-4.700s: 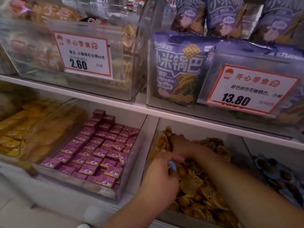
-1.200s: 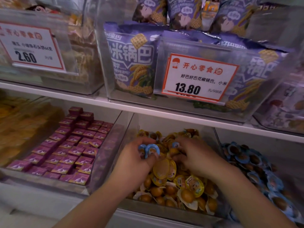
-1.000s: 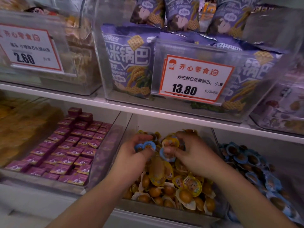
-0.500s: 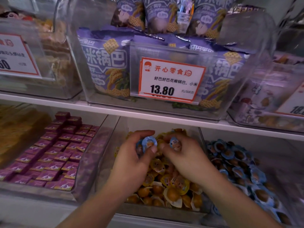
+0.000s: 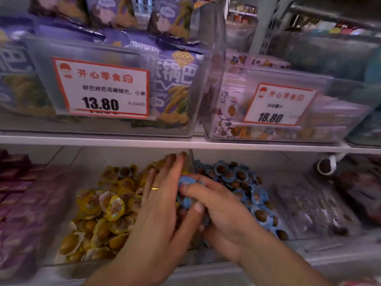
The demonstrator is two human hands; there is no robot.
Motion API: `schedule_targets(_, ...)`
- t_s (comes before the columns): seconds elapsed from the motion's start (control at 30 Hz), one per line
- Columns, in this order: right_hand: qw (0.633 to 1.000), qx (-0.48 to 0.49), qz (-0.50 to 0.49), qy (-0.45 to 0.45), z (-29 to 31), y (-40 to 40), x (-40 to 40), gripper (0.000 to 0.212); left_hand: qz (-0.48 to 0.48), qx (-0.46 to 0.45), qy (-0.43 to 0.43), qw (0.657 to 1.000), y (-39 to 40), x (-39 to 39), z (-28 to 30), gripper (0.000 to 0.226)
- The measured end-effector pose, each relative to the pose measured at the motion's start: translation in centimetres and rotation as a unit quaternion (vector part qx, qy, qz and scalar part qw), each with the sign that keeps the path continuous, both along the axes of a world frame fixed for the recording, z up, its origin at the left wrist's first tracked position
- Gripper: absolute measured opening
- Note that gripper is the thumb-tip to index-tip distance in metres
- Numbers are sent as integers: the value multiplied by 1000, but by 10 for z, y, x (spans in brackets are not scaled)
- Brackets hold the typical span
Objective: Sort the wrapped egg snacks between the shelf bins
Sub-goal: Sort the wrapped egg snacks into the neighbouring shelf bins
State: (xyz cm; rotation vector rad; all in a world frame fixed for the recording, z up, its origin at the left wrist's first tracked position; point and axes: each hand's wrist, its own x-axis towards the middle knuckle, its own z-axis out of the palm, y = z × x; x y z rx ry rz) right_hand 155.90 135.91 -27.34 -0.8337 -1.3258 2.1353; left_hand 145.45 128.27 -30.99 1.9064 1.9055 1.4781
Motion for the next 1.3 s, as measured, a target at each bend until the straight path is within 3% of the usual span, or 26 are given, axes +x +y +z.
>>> schedule_targets(0.1,999,44,-23,-21,4,14,20,10,-64,4,56,996,-1,-4,-2,65)
schedule_targets(0.17,993,104,-45,-40,8,34,36,6,-45,-4,42,998,3,-13,-5,57)
schedule_targets(0.23,970,204,-34,-124,10,62,60,4,-8,-17,9,1000,7,-24,-9,48)
schedule_targets(0.33,930,252,67,-259,7,94,101,36,35,-37,6,999,9,-41,-15,39)
schedule_targets(0.4,910,267,72,-309,-1,106,120,45,47,-49,6,998,7,-49,-15,38)
schedule_targets(0.57,915,282,-158,-242,-14,119,121,28,65,-83,37,994,-16,-54,-7,34)
schedule_targets(0.63,911,309,-201,-183,-9,107,108,27,98,-72,5,993,-35,-54,-3,21)
schedule_targets(0.7,883,389,-206,-161,-6,82,93,27,133,-50,-71,987,-57,-55,-1,19)
schedule_targets(0.77,846,477,-185,-151,-6,52,77,23,167,-21,-132,977,-78,-62,3,27)
schedule_targets(0.93,812,559,-41,-164,-6,-11,13,23,210,52,-231,949,-117,-86,14,20)
schedule_targets(1.07,774,572,127,-240,-18,-18,-70,28,234,45,-233,943,-126,-101,2,33)
schedule_targets(1.2,719,598,130,-328,-23,17,-151,38,217,37,-222,950,-119,-115,2,20)
schedule_targets(1.3,688,570,179,-413,-36,40,-196,52,203,32,-202,958,-113,-126,4,28)
